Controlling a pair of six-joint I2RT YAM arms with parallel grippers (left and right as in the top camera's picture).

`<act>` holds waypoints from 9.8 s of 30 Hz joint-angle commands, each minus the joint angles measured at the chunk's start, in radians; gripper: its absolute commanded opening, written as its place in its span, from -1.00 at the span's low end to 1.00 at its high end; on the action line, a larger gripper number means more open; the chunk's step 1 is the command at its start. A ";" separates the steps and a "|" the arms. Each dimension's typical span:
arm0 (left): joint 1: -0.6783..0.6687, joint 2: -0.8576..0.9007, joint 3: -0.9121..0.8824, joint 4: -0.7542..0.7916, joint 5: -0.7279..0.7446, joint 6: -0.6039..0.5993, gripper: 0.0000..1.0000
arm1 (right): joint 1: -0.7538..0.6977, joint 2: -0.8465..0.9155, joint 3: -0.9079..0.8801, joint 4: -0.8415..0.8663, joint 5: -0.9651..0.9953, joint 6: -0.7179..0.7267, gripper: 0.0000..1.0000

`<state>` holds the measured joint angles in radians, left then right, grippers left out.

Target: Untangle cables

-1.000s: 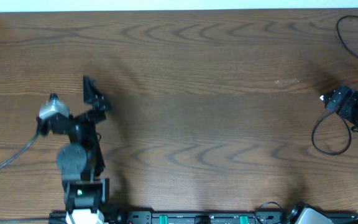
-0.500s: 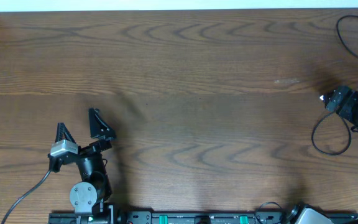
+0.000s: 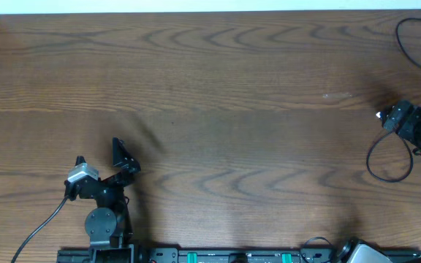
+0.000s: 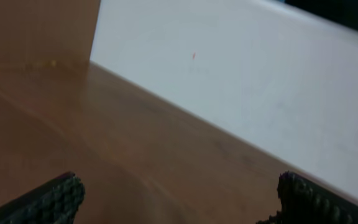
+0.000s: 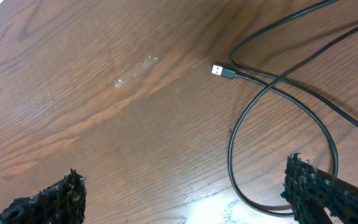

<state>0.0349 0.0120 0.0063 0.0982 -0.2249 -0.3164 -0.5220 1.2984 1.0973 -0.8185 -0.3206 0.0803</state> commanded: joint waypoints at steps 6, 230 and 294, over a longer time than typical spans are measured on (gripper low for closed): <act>0.011 -0.011 -0.002 -0.164 0.062 0.013 1.00 | 0.004 -0.002 0.002 -0.002 -0.007 0.009 0.99; -0.095 0.027 -0.002 -0.172 0.217 0.233 1.00 | 0.503 -1.294 -1.092 0.742 0.322 -0.033 0.99; -0.095 0.027 -0.002 -0.172 0.217 0.233 1.00 | 0.503 -1.294 -1.092 0.743 0.322 -0.033 0.98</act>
<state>-0.0563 0.0376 0.0250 -0.0368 -0.0048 -0.0994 -0.0277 0.0128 0.0067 -0.0708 -0.0067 0.0414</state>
